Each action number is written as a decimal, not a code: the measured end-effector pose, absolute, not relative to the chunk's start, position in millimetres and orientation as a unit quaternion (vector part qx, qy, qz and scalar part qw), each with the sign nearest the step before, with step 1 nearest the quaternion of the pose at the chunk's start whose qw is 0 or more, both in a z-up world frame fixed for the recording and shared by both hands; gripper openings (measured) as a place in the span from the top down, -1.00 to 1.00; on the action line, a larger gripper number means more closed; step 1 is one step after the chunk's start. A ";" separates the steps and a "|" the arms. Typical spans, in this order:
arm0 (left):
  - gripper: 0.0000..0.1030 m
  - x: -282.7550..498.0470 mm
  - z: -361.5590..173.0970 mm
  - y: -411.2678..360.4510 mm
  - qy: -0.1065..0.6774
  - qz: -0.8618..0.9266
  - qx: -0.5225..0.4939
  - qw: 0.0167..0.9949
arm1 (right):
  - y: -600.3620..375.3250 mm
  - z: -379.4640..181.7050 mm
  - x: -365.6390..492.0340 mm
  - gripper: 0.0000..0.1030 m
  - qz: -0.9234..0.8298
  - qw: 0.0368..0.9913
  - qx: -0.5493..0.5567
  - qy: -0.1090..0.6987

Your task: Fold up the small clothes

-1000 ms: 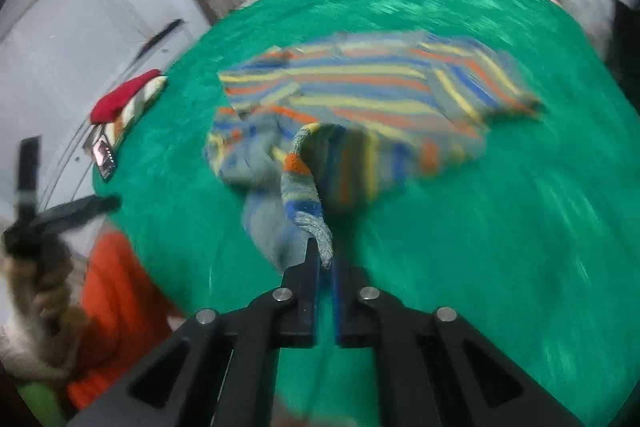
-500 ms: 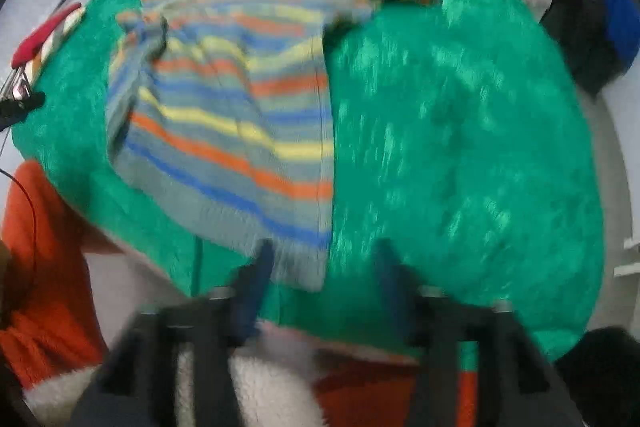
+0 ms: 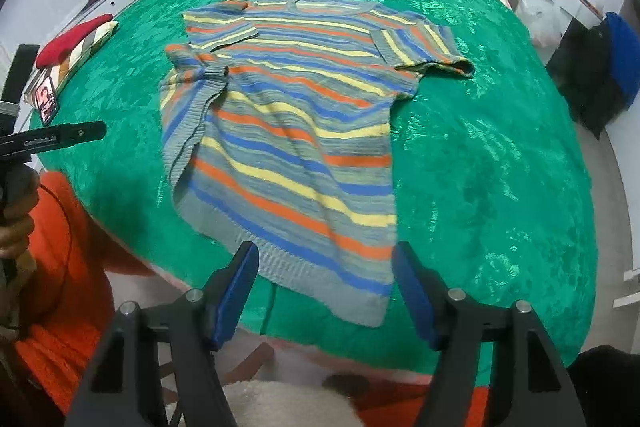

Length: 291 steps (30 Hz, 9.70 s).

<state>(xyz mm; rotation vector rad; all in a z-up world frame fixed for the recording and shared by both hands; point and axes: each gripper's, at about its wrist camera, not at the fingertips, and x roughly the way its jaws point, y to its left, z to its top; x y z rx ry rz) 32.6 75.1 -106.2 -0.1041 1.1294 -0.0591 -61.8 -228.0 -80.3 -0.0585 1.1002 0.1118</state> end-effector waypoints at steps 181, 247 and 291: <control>-0.99 46.3 -190.6 88.4 0.405 0.010 -0.013 0.914 | -570.3 -167.9 60.3 0.50 -0.130 0.778 0.432 0.437; -0.16 231.2 -161.4 312.8 0.446 0.100 -0.307 0.835 | -346.2 -175.6 -65.2 -0.34 -0.072 0.907 0.164 0.382; -0.97 138.7 -135.3 114.3 0.419 -0.046 -0.032 0.906 | -311.5 -136.9 -18.6 -0.53 -0.096 0.939 -0.002 0.331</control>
